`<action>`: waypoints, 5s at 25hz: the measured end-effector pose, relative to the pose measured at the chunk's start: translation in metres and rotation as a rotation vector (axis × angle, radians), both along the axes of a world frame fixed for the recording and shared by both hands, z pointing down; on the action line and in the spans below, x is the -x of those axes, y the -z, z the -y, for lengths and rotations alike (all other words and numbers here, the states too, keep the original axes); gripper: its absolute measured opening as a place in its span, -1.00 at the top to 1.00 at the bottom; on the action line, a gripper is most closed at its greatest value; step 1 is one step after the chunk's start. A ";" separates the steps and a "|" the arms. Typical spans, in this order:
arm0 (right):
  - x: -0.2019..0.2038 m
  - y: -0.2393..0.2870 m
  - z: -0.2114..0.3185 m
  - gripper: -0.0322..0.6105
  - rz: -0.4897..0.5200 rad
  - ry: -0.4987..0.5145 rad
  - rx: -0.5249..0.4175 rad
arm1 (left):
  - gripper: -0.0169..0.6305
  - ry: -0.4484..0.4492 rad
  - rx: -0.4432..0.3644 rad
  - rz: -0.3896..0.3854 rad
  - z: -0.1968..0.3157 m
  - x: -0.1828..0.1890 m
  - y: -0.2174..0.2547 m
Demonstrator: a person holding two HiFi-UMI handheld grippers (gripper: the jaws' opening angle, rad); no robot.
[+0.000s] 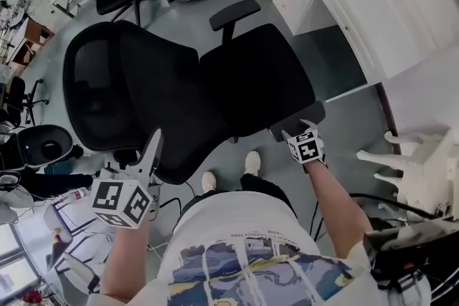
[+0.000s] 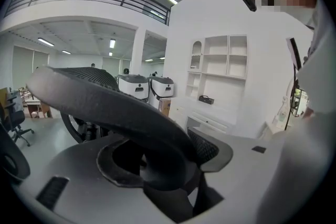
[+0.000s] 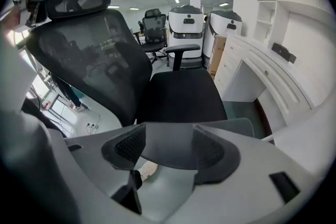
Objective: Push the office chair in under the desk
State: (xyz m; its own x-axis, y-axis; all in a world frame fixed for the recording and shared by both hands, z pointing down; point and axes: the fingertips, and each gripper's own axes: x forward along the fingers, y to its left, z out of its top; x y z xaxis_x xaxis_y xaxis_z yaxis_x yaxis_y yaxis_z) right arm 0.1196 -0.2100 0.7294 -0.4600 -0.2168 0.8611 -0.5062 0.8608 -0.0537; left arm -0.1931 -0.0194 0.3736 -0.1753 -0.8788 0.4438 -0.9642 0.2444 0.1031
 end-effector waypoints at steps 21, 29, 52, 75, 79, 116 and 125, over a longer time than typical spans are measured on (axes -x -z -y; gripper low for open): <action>-0.028 -0.039 0.052 0.10 -0.083 -0.077 -0.011 | 0.12 -0.063 -0.001 -0.034 0.054 -0.019 0.001; -0.043 -0.038 0.084 0.12 -0.079 -0.097 -0.008 | 0.12 -0.088 0.005 -0.042 0.092 -0.032 0.001; -0.084 -0.042 0.167 0.12 -0.033 -0.158 -0.032 | 0.12 -0.134 -0.003 -0.042 0.184 -0.067 -0.002; -0.130 -0.039 0.251 0.12 -0.011 -0.191 -0.074 | 0.12 -0.193 -0.009 -0.054 0.271 -0.108 0.000; -0.138 -0.042 0.264 0.12 -0.011 -0.201 -0.078 | 0.11 -0.205 -0.007 -0.052 0.285 -0.114 0.000; -0.168 -0.036 0.306 0.14 0.001 -0.239 -0.113 | 0.05 -0.282 0.000 -0.011 0.324 -0.147 0.002; -0.155 -0.004 0.283 0.26 0.009 -0.281 -0.142 | 0.02 -0.310 0.009 0.010 0.302 -0.143 0.003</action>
